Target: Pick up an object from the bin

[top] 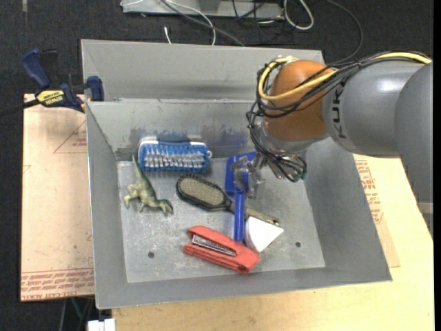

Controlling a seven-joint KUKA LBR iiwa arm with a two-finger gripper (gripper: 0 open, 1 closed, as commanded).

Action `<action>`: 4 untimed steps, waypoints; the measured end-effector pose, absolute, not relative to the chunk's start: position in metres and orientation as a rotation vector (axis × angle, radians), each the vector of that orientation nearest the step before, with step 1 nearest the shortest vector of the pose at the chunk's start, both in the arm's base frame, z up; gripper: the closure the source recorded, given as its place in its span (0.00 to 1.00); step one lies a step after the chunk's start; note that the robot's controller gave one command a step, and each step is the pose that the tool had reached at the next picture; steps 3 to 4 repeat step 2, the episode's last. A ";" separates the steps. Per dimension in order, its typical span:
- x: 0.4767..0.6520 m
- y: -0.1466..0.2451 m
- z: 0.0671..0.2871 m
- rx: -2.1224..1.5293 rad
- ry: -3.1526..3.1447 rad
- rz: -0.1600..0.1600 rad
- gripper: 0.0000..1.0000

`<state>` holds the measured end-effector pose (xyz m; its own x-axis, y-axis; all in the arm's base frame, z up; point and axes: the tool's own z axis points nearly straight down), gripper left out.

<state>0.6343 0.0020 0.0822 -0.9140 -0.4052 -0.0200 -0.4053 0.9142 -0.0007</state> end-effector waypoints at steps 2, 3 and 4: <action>0.633 0.003 0.138 -0.645 3.057 0.008 1.00; 0.633 0.003 0.138 -0.645 3.057 0.008 1.00; 0.633 0.003 0.138 -0.645 3.057 0.008 1.00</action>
Offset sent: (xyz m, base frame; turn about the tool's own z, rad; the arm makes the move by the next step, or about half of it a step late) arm -0.0017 0.0001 0.0761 0.0002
